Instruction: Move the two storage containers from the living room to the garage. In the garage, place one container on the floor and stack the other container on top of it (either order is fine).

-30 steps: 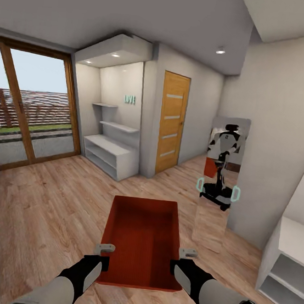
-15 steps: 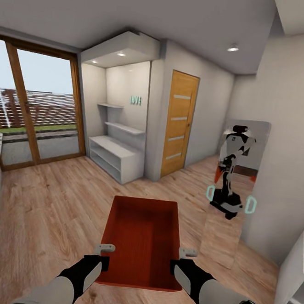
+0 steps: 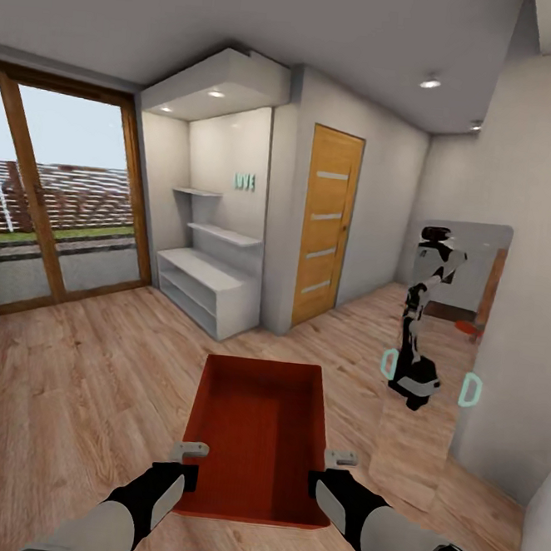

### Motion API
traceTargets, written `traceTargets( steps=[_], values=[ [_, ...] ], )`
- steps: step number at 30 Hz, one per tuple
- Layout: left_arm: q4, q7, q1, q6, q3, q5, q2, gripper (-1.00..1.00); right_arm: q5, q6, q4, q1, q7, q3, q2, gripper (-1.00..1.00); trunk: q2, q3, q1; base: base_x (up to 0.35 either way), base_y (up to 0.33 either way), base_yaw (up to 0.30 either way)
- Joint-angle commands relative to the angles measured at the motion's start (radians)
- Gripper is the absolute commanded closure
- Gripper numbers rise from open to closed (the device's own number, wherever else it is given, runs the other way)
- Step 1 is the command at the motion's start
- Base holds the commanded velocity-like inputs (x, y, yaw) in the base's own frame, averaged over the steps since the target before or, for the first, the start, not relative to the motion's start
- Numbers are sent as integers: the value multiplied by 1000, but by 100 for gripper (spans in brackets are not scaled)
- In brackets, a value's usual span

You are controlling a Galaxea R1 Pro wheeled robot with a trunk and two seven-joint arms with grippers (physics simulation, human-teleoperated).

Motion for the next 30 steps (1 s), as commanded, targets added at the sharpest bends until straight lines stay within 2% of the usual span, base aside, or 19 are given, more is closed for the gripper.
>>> traceTargets(
  steps=[1, 30],
  values=[
    [1, 12, 1, 8, -7, -8, 6, 100, 32, -39, -3, -1, -10, -8, -3, 100, -1, 0, 1, 322, 0, 0],
    [1, 12, 1, 8, -7, -8, 6, 100, 32, -39, -3, -1, -10, -8, -3, 100, -1, 0, 1, 322, 0, 0]
  ],
)
